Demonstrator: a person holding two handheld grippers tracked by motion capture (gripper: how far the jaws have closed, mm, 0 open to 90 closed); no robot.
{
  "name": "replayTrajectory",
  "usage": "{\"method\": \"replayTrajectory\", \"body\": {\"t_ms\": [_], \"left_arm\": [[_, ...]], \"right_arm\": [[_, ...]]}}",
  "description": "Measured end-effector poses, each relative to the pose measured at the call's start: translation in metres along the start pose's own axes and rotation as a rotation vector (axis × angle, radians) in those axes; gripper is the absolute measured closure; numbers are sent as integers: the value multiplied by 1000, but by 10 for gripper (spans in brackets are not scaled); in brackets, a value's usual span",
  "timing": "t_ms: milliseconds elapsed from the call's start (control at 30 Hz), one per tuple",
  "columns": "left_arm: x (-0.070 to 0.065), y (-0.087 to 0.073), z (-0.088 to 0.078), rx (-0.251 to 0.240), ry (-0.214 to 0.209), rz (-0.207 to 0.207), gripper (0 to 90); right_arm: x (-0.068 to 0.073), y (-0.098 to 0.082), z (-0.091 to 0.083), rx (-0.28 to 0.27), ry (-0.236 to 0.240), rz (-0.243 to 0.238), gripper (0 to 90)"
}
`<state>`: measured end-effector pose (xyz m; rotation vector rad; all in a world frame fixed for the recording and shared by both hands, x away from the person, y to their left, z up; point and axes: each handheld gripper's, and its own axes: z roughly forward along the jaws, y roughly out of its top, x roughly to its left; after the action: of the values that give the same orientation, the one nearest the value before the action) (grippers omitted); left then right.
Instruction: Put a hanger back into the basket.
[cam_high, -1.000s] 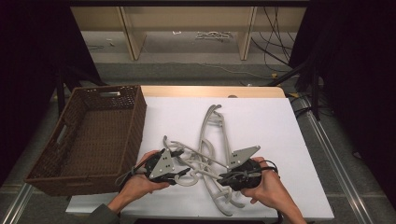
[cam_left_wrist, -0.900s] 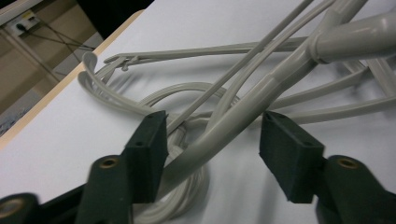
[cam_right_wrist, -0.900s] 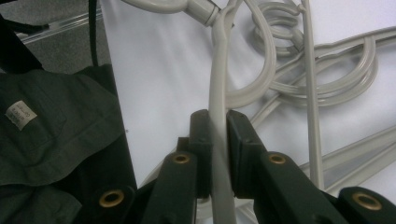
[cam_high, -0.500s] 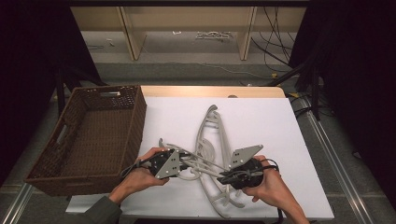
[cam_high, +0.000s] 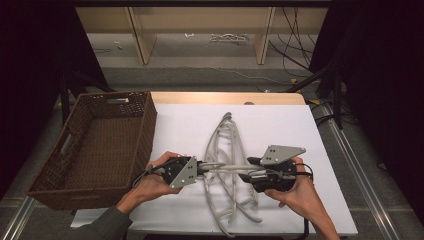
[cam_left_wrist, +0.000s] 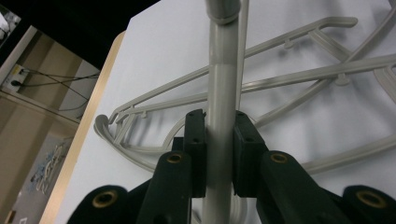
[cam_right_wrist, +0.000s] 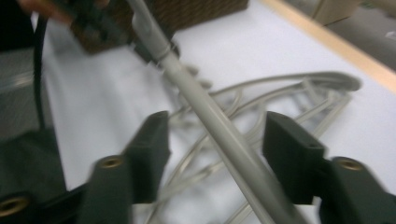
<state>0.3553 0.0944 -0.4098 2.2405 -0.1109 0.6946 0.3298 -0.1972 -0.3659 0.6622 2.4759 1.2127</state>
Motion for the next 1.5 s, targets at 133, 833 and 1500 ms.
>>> {"method": "replayTrajectory", "body": {"t_ms": [133,833,1500], "left_arm": [[7,-4,-4,28,21,-78,793],[35,8,-18,15,17,-386,792],[76,42,-103,-58,72,-465,792]], "right_arm": [[0,8,-12,-79,-67,45,326],[17,-15,-17,-152,-142,104,285],[22,-50,-2,-107,-106,137,286]]}}
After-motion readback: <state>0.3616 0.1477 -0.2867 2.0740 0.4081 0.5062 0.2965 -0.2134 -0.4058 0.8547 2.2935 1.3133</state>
